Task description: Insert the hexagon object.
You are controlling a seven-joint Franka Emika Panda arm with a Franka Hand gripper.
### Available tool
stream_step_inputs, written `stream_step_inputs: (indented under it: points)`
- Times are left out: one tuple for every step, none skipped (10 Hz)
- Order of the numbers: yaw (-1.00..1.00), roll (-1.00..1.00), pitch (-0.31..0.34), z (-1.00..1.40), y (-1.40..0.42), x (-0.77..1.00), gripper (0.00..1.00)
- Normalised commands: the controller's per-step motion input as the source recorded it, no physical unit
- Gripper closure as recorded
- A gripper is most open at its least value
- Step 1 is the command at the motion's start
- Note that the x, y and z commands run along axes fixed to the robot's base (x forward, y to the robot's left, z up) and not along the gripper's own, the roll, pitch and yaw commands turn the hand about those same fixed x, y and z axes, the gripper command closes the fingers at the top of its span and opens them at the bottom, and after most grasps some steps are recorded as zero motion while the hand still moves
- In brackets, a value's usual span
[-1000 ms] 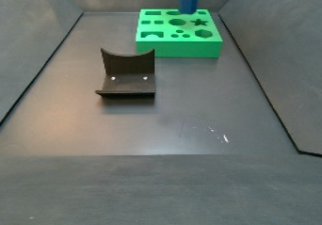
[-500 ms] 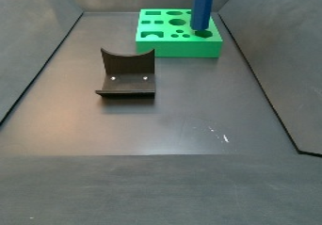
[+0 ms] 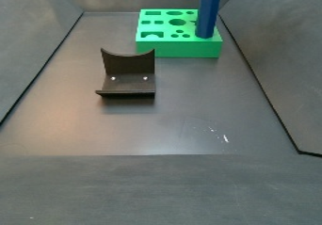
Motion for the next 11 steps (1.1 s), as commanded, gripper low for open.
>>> stream_step_inputs:
  points:
    - [-0.18, -0.42, -0.189, -0.22, 0.00, 0.00, 1.00]
    - [-0.25, -0.41, -0.194, -0.13, -0.03, 0.00, 1.00]
    - [-0.28, -0.29, -0.159, -0.15, -0.07, 0.00, 1.00]
    - [-0.23, -0.28, -0.156, -0.17, -0.08, -0.04, 1.00]
    - [-0.16, -0.13, -0.101, -0.11, -0.08, -0.24, 1.00]
    - [-0.11, -0.05, -0.061, -0.10, -0.02, -0.30, 1.00]
    - [-0.05, -0.01, -0.041, -0.13, 0.00, -0.35, 1.00]
    - [0.00, -0.01, -0.036, -0.17, 0.00, -0.23, 1.00]
    - [-0.03, -0.02, -0.014, -0.30, 0.00, 0.00, 1.00]
    - [0.00, 0.00, -0.064, -0.44, 0.00, 0.17, 1.00]
    - [0.00, 0.00, -0.101, -0.49, 0.00, 0.08, 1.00]
